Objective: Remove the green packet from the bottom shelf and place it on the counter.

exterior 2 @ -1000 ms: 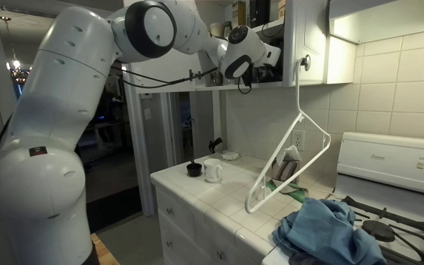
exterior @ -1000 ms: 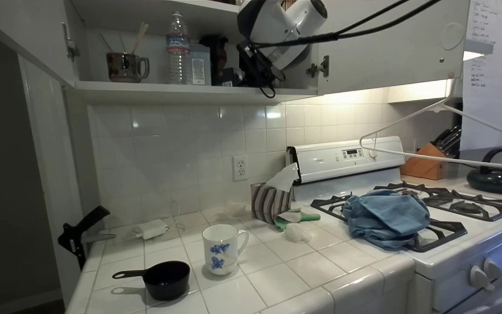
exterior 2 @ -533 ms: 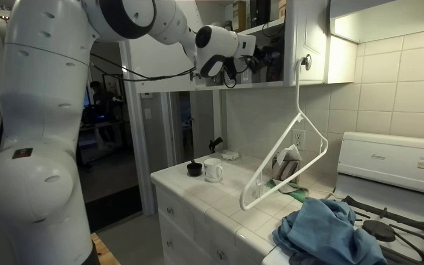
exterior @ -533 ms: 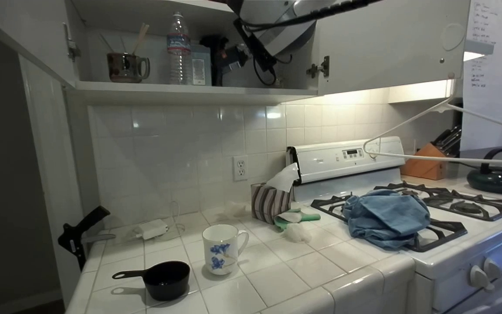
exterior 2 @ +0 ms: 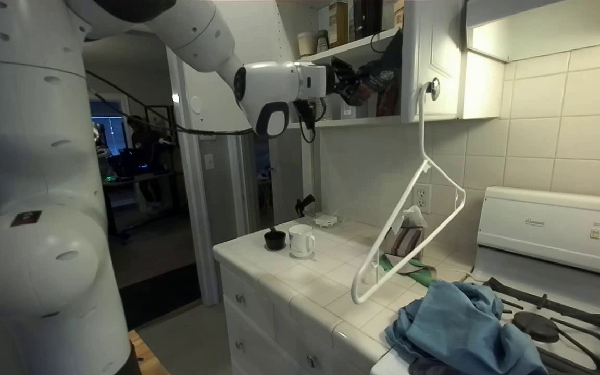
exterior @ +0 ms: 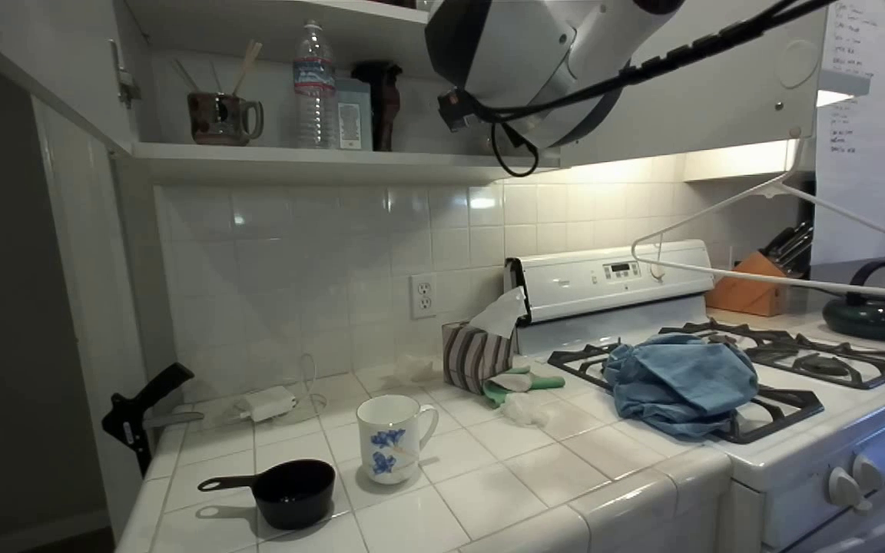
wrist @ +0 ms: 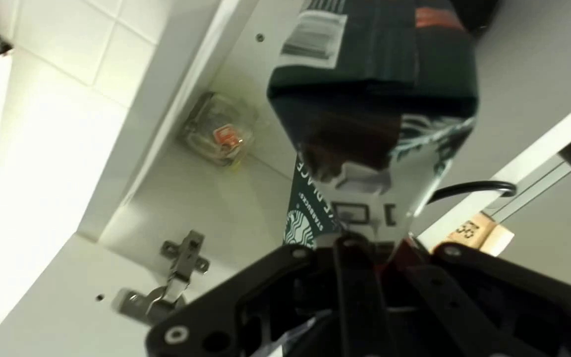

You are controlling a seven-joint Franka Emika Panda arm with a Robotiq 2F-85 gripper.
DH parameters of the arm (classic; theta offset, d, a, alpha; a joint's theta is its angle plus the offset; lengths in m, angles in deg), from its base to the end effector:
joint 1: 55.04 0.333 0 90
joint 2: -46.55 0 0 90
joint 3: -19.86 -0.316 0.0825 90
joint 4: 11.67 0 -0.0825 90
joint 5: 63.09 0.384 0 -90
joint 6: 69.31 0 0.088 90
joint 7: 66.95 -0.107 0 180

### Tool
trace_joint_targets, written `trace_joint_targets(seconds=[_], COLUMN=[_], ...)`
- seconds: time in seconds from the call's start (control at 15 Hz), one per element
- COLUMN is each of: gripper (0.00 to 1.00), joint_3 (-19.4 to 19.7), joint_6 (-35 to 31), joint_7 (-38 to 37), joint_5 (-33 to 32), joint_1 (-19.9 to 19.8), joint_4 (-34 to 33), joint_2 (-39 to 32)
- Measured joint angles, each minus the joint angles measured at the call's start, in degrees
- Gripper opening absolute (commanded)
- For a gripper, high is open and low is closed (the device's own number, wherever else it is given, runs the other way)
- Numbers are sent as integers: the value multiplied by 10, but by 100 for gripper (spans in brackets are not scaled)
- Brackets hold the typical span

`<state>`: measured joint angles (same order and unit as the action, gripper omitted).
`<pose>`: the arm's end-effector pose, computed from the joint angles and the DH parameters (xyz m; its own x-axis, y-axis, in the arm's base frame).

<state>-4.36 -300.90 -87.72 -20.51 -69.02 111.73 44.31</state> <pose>0.5207 -0.0053 0.5734 -0.3625 -0.7394 0.5673 -0.1374 -0.5596 -0.8173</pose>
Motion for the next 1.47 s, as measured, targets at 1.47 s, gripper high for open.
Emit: trace_joint_targets(seconds=[1.47], gripper=[0], joint_3=[175], joint_6=[-45], joint_7=[322], joint_5=[66], joint_1=[193], joint_4=[233], joint_2=[-120])
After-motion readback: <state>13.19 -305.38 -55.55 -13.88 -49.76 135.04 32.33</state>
